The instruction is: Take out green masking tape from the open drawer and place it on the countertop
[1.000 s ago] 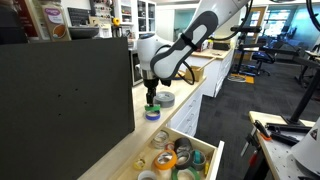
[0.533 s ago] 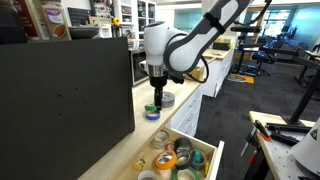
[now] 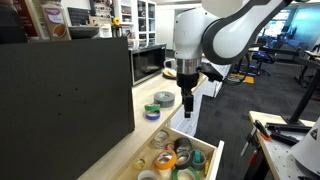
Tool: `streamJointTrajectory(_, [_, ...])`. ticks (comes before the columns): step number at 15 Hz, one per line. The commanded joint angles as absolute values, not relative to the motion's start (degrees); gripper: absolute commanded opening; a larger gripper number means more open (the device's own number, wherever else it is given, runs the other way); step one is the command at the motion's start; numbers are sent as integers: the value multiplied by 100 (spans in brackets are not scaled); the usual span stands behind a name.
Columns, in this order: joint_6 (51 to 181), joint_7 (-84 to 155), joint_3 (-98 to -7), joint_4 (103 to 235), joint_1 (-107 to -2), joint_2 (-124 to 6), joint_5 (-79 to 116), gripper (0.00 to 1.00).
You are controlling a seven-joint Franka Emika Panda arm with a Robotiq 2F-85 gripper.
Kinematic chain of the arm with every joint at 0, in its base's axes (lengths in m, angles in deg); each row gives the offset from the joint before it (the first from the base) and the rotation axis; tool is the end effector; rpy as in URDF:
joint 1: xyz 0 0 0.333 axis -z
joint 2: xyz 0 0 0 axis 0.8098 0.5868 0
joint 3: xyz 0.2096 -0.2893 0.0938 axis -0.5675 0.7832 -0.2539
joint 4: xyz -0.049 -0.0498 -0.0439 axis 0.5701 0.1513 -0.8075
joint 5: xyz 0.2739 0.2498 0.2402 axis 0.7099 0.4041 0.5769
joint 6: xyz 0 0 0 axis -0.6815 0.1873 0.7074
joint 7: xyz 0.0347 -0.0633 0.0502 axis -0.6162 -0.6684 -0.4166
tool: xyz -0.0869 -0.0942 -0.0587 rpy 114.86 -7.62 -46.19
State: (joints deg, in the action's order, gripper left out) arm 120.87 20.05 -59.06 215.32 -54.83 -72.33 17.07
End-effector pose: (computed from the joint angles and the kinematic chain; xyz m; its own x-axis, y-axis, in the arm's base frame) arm 0.5165 0.0272 0.2637 0.9555 0.2909 -0.0484 0.2927 -0.9556 0.0356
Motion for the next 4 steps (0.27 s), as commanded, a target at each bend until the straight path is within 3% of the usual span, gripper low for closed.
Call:
streamJointTrajectory(1, [12074, 1952, -5920, 21751, -5538, -7431, 1862, 100])
streamJointTrajectory(4, [12074, 1945, -5932, 21857, -5566, -7535, 1884, 100])
